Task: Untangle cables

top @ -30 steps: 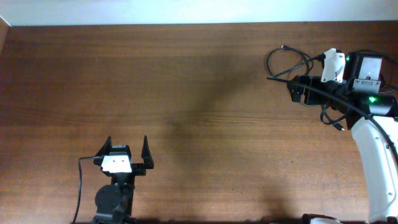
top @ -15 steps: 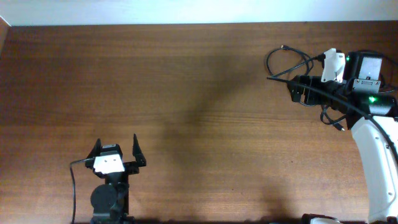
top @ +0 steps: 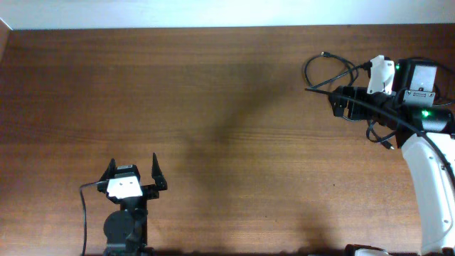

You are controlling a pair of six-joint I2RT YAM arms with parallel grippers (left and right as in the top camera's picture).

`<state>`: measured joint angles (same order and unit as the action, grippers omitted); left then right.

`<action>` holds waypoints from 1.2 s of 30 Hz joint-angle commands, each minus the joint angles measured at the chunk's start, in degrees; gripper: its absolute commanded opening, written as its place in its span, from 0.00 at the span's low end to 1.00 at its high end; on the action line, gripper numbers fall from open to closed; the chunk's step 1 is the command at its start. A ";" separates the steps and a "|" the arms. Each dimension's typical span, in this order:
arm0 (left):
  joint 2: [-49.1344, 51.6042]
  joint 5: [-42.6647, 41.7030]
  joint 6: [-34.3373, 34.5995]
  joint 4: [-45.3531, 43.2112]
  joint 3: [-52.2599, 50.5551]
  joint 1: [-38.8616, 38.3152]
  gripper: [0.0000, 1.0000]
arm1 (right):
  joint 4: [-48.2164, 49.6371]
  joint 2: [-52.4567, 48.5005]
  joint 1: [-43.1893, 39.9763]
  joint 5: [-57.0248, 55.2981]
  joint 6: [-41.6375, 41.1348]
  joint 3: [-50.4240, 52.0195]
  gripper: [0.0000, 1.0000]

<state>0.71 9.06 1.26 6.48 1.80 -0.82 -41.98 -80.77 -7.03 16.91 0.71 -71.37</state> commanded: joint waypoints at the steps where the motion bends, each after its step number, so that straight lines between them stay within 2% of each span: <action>1: -0.42 0.63 -0.87 0.46 0.04 0.31 0.99 | 0.15 0.92 0.26 -0.52 0.57 -0.92 0.98; 18: -0.42 0.63 -0.87 0.46 0.04 0.31 0.99 | 0.15 0.83 0.26 -0.52 0.57 -0.92 0.99; 30: -0.42 0.63 -0.87 0.46 0.04 0.31 0.99 | -1.88 1.05 0.26 -4.66 0.59 -0.79 0.99; 33: -0.42 0.63 -0.87 0.46 0.04 0.31 0.99 | -4.15 3.39 0.26 -7.10 0.52 1.46 0.99; 36: -0.42 0.63 -0.87 0.46 0.04 0.31 0.99 | -0.87 7.23 0.26 -7.10 0.57 5.81 0.99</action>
<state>0.73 9.08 1.26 6.48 1.80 -0.82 -44.95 -78.22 -7.03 11.51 0.67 -69.21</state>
